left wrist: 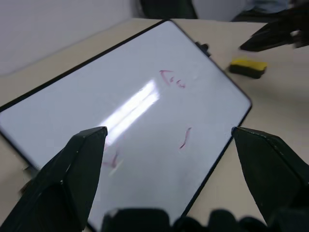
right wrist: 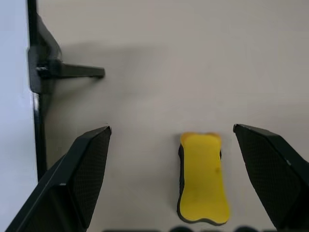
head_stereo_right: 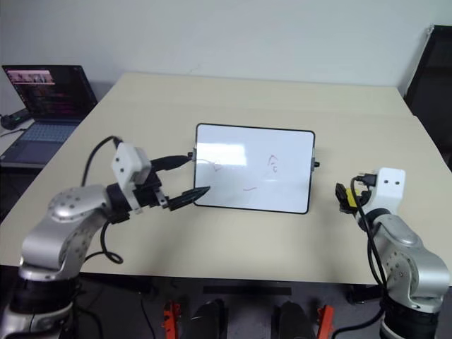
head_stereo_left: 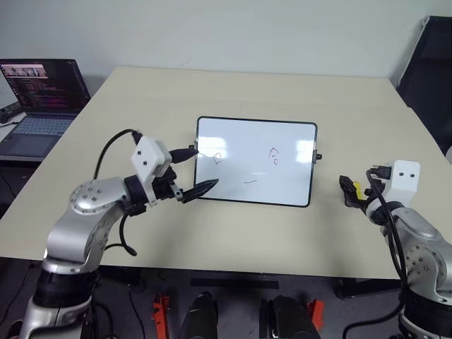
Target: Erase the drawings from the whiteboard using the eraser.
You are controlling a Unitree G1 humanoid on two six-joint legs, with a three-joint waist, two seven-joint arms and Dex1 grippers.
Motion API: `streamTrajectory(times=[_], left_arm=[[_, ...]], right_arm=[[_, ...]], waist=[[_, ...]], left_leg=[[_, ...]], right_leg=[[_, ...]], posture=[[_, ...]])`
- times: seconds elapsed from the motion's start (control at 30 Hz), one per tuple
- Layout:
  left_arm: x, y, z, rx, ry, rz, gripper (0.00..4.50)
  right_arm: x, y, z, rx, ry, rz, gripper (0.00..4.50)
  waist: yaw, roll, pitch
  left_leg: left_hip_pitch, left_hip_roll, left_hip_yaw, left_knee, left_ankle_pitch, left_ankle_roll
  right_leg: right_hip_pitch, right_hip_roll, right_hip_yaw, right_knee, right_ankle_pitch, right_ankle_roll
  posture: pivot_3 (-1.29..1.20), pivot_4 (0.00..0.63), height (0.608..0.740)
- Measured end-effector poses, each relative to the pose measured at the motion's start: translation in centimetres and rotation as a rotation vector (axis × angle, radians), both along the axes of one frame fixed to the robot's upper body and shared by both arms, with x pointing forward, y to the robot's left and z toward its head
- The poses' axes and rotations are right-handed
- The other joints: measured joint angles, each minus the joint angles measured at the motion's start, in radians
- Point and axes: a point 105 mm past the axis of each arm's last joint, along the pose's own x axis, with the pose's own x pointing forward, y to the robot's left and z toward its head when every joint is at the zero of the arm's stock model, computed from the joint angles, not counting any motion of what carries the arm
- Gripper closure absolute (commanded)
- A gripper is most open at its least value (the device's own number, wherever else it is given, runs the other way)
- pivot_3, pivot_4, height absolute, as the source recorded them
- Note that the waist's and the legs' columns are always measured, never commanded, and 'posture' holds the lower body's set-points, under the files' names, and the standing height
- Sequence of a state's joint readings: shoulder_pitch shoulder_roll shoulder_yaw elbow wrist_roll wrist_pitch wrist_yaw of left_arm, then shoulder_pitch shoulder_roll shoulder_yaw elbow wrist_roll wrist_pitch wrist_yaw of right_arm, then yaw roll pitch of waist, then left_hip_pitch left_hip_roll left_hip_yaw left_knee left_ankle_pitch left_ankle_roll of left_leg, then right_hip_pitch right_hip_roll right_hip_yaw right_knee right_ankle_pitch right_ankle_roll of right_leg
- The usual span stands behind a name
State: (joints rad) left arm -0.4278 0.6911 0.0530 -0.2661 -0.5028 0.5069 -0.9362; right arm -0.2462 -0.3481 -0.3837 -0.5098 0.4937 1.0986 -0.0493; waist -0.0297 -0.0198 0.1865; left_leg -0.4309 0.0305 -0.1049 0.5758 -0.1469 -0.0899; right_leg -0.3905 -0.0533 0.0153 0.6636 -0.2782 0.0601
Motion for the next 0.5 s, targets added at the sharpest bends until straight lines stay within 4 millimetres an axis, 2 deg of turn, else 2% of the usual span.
streamTrajectory(times=[0.1,0.17,0.3,0.5], left_arm=[[-0.5,-1.5,0.8,0.024,0.044,-0.175,0.0],[-0.6,-1.8,0.7,0.039,0.072,-0.236,0.0],[0.2,-1.7,0.9,0.031,0.088,-0.246,0.0],[0.2,-2.0,0.6,0.036,0.089,-0.269,0.0]], right_arm=[[0.2,-0.1,0.1,0.0,0.019,-0.011,0.06],[0.1,-0.1,-0.2,-0.01,0.034,-0.008,0.06],[0.3,0.3,-0.9,-0.042,0.056,-0.009,0.06],[1.0,0.4,-1.9,-0.054,0.062,-0.021,0.06]], waist=[[-0.003,0.0,0.0],[-0.003,0.001,0.0],[-0.009,0.001,0.001],[-0.009,0.001,0.001]], left_leg=[[0.0,0.0,0.0,-0.001,0.0,0.0],[0.0,0.0,0.0,-0.001,0.0,0.0],[0.0,0.0,0.0,0.0,0.0,0.001],[0.0,0.0,0.0,0.0,0.0,0.001]], right_leg=[[0.0,0.0,0.0,-0.001,0.0,0.0],[0.0,0.0,0.0,0.0,-0.001,0.0],[0.0,0.0,0.0,0.0,-0.002,0.002],[0.0,0.0,0.0,0.001,-0.001,0.002]], posture=[[0.0,0.15,0.74],[0.0,0.15,0.74],[0.0,0.15,0.74],[0.0,0.15,0.74]])
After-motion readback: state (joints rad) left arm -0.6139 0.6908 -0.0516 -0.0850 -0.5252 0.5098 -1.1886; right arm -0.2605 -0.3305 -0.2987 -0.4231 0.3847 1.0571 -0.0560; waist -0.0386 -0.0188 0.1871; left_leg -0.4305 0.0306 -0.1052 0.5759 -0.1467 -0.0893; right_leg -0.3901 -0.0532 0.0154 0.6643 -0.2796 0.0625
